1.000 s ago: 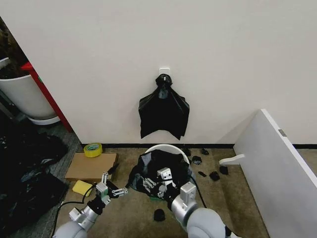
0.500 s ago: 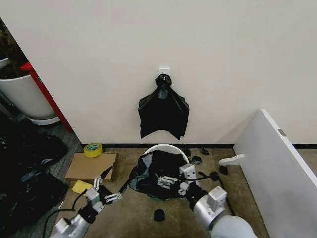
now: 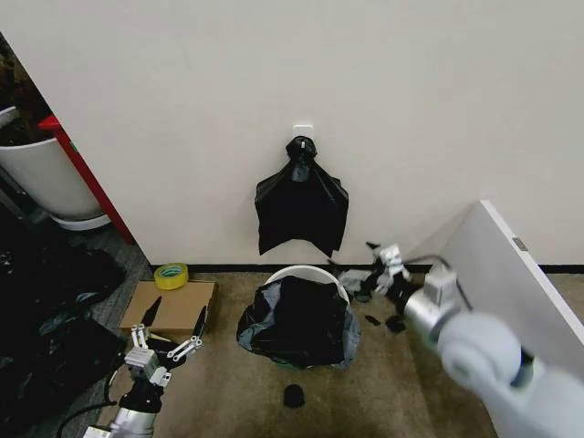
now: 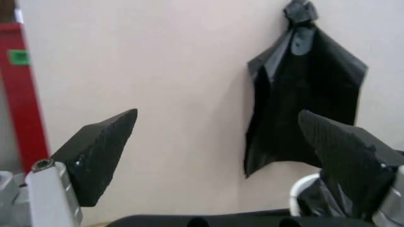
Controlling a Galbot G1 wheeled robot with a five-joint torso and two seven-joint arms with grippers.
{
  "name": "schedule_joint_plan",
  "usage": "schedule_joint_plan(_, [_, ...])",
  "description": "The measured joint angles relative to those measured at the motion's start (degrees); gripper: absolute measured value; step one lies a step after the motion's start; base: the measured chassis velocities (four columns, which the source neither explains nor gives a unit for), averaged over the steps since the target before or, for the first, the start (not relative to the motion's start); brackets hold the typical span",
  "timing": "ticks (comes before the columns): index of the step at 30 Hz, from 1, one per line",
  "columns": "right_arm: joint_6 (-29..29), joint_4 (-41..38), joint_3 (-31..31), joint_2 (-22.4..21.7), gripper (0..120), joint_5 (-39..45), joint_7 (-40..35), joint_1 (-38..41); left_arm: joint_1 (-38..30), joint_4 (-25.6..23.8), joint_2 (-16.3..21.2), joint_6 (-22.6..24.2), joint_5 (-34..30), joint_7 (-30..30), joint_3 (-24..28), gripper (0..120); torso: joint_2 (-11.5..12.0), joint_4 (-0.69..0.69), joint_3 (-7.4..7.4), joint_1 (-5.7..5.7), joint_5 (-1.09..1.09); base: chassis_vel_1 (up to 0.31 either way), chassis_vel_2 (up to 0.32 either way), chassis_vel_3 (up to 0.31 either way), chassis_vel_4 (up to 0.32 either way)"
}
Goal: Place the garbage bag over the trash bin.
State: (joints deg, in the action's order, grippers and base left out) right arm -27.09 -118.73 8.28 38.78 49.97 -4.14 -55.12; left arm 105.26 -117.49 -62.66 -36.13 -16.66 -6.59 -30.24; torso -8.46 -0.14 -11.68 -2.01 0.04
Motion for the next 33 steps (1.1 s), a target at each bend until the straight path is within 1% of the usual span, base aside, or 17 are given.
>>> schedule_joint_plan(2, [-1.3, 5.42, -4.52, -1.13, 100, 1.44, 3.01, 7.08, 1.64, -1.41, -1.51, 0.13, 1.37, -0.25, -0.55, 100, 0.0, -0.04, 0.0, 0.0, -0.01, 0.0, 0.0, 0.0, 0.0])
schedule_joint_plan(3, [-1.46, 8.36, -7.05, -1.33, 100, 1.2, 4.53, 10.8, 2.53, -2.0, -2.11, 0.21, 1.87, -0.29, -0.73, 100, 0.0, -0.03, 0.0, 0.0, -0.01, 0.0, 0.0, 0.0, 0.0])
schedule_joint_plan(4, [-1.46, 8.36, -7.05, -1.33, 100, 1.2, 4.53, 10.8, 2.53, -2.0, -2.11, 0.21, 1.87, -0.29, -0.73, 100, 0.0, -0.03, 0.0, 0.0, -0.01, 0.0, 0.0, 0.0, 0.0])
schedule_joint_plan(5, [-1.38, 14.69, -12.33, -1.39, 100, -0.47, 8.3, 17.69, 4.21, -3.01, -3.16, 0.3, 2.99, -0.58, -1.2, 100, 0.0, 0.03, 0.0, 0.0, -0.02, 0.0, 0.0, 0.0, 0.0])
schedule_joint_plan(6, [-1.31, 18.16, -15.37, -1.25, 100, -1.63, 10.86, 21.09, 5.6, -3.65, -3.84, 0.28, 3.76, -0.82, -1.61, 100, 0.0, 0.02, 0.0, 0.0, -0.03, 0.0, 0.0, 0.0, 0.0])
schedule_joint_plan(7, [-1.21, 21.5, -18.31, -0.84, 100, -2.74, 13.77, 24.2, 7.11, -4.23, -4.42, 0.21, 4.28, -1.03, -1.95, 100, 0.0, 0.02, -0.01, -0.01, -0.02, 0.0, 0.0, 0.0, 0.0])
schedule_joint_plan(9, [-1.14, 26.21, -22.07, 0.28, 100, -4.96, 18.36, 28.09, 9.14, -4.91, -5.3, 0.07, 4.55, -1.59, -2.33, 100, 0.0, 0.02, -0.01, 0.0, 0.01, 0.0, 0.0, 0.0, 0.0])
schedule_joint_plan(10, [-1.1, 28.69, -23.68, 1.28, 100, -6.38, 21.09, 29.65, 10.08, -5.09, -6.04, -0.12, 4.57, -2.03, -2.56, 100, 0.0, 0.0, 0.0, 0.0, -0.01, 0.0, 0.0, 0.0, 0.0])
schedule_joint_plan(11, [-1.1, 28.69, -23.68, 1.28, 100, -6.38, 21.09, 29.65, 10.08, -5.09, -6.04, -0.12, 4.57, -2.03, -2.56, 100, 0.0, 0.0, 0.0, 0.0, -0.01, 0.0, 0.0, 0.0, 0.0])
schedule_joint_plan(14, [-1.54, 34.44, -24.81, 4.36, 100, -10.12, 27.67, 30.9, 11.39, -5.19, -7.3, -0.63, 4.57, -2.37, -2.92, 100, 0.0, 0.0, 0.0, 0.0, -0.01, 0.0, 0.0, 0.0, 0.0])
schedule_joint_plan(16, [-1.65, 36.85, -24.64, 5.62, 100, -12.31, 30.54, 30.9, 11.83, -5.41, -7.79, -0.56, 4.86, -2.85, -3.08, 100, 0.0, 0.0, 0.0, 0.0, -0.02, 0.0, 0.0, 0.0, 0.0])
schedule_joint_plan(17, [-1.65, 36.85, -24.64, 5.62, 100, -12.31, 30.54, 30.9, 11.83, -5.41, -7.79, -0.56, 4.86, -2.85, -3.08, 100, 0.0, 0.0, 0.0, 0.0, -0.02, 0.0, 0.0, 0.0, 0.0])
schedule_joint_plan(19, [-1.66, 41.38, -24.4, 8.04, 100, -14.62, 33.4, 31.17, 12.57, -6.41, -8.88, 1.2, 6.2, -5.29, -3.46, 100, 0.0, -0.04, 0.0, 0.0, -0.01, 0.0, 0.0, 0.0, 0.0])
schedule_joint_plan(20, [-1.69, 43.85, -24.4, 9.39, 100, -14.92, 34.86, 31.61, 13.05, -7.15, -9.44, 2.5, 6.5, -6.84, -3.36, 100, 0.0, -0.02, 0.0, 0.0, -0.02, 0.0, 0.0, 0.0, 0.0])
schedule_joint_plan(22, [-1.64, 45.6, -24.43, 10.82, 100, -14.98, 37.89, 31.99, 13.56, -8.07, -10.13, 3.78, 6.51, -8.15, -2.82, 100, 0.0, 0.0, 0.0, 0.0, -0.04, 0.0, 0.0, 0.0, 0.0])
schedule_joint_plan(27, [-1.2, 46.22, -25.11, 12.53, 100, -14.75, 39.28, 32.79, 13.65, -8.27, -10.4, 4.09, 6.23, -8.4, -2.34, 100, 0.0, -0.01, 0.01, 0.0, -0.05, 0.0, 0.0, 0.0, 0.0])
schedule_joint_plan(33, [-0.62, 47.71, -27.74, 15.02, 100, -16.4, 39.36, 33.69, 13.22, -8.14, -10.37, 4.27, 5.27, -8.41, -2.28, 100, 0.0, -0.01, 0.01, 0.0, -0.04, 0.0, 0.0, 0.0, 0.0])
